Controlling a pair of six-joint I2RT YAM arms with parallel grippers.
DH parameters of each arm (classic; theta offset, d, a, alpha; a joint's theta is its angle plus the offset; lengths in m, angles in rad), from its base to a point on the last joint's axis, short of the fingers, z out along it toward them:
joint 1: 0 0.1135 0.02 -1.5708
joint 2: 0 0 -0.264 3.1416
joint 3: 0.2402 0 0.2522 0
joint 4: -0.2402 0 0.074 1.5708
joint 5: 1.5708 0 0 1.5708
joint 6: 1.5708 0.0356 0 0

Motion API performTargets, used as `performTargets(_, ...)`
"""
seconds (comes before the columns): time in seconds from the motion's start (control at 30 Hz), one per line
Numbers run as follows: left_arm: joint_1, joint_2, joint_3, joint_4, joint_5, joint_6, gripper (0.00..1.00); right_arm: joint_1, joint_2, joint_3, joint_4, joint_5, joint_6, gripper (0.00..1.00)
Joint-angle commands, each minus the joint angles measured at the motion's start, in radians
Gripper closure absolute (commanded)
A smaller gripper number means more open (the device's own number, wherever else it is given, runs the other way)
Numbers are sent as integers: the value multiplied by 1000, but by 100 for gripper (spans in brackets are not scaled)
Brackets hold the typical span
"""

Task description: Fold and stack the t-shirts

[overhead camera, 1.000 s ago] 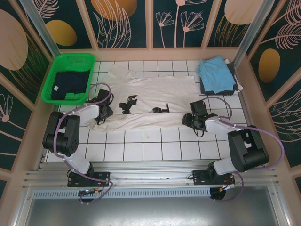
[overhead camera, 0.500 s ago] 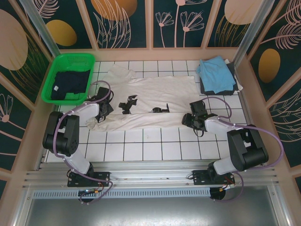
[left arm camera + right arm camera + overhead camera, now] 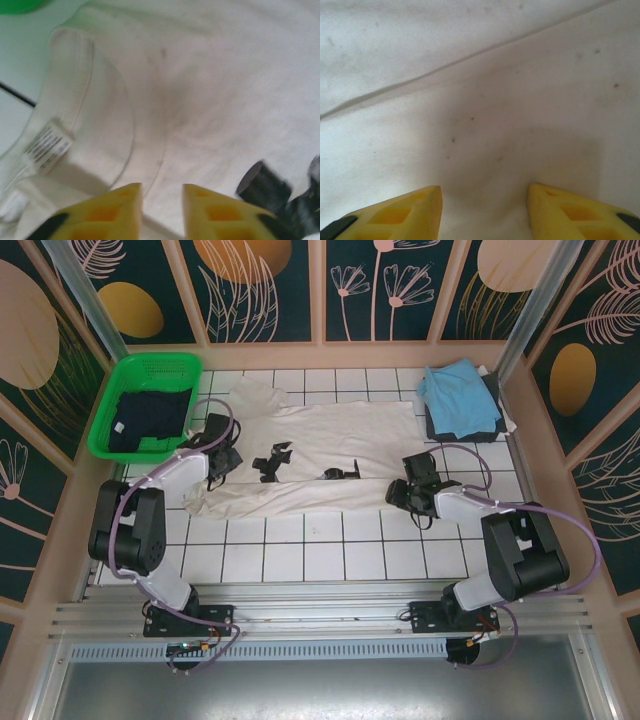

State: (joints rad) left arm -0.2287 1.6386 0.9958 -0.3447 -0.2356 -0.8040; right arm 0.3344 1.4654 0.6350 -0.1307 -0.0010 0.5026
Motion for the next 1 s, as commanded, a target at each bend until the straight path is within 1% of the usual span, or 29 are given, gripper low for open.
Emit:
performTargets(0.0, -3, -100, -135, -14, 4, -33, 56, -3, 37, 12, 8, -30, -13, 51)
performTargets(0.03, -3, -116, -168, 2, 6, -44, 53, -1, 43, 15, 10, -36, -16, 51)
performTargets(0.17, -1, -101, -204, 37, 9, -65, 49, 9, 59, 39, 0, -37, -28, 51)
performTargets(0.33, -1, -32, -167, 59, 4, -61, 51, 12, 38, 36, -15, -20, -29, 51)
performTargets(0.53, -1, 2, -126, 55, -1, -44, 52, 13, 20, 13, -6, -20, -16, 51)
performTargets(0.83, -1, -27, -97, 0, -47, -29, 51, 13, 38, 21, 3, -27, -18, 51)
performTargets(0.87, -1, -20, -90, -1, -51, -24, 51, 13, 41, 22, 6, -30, -18, 51)
performTargets(0.9, -1, -11, -82, -3, -52, -20, 54, 13, 43, 22, 7, -31, -18, 51)
performTargets(0.97, -1, 21, -64, -6, -51, -14, 61, 13, 46, 21, 12, -34, -17, 51)
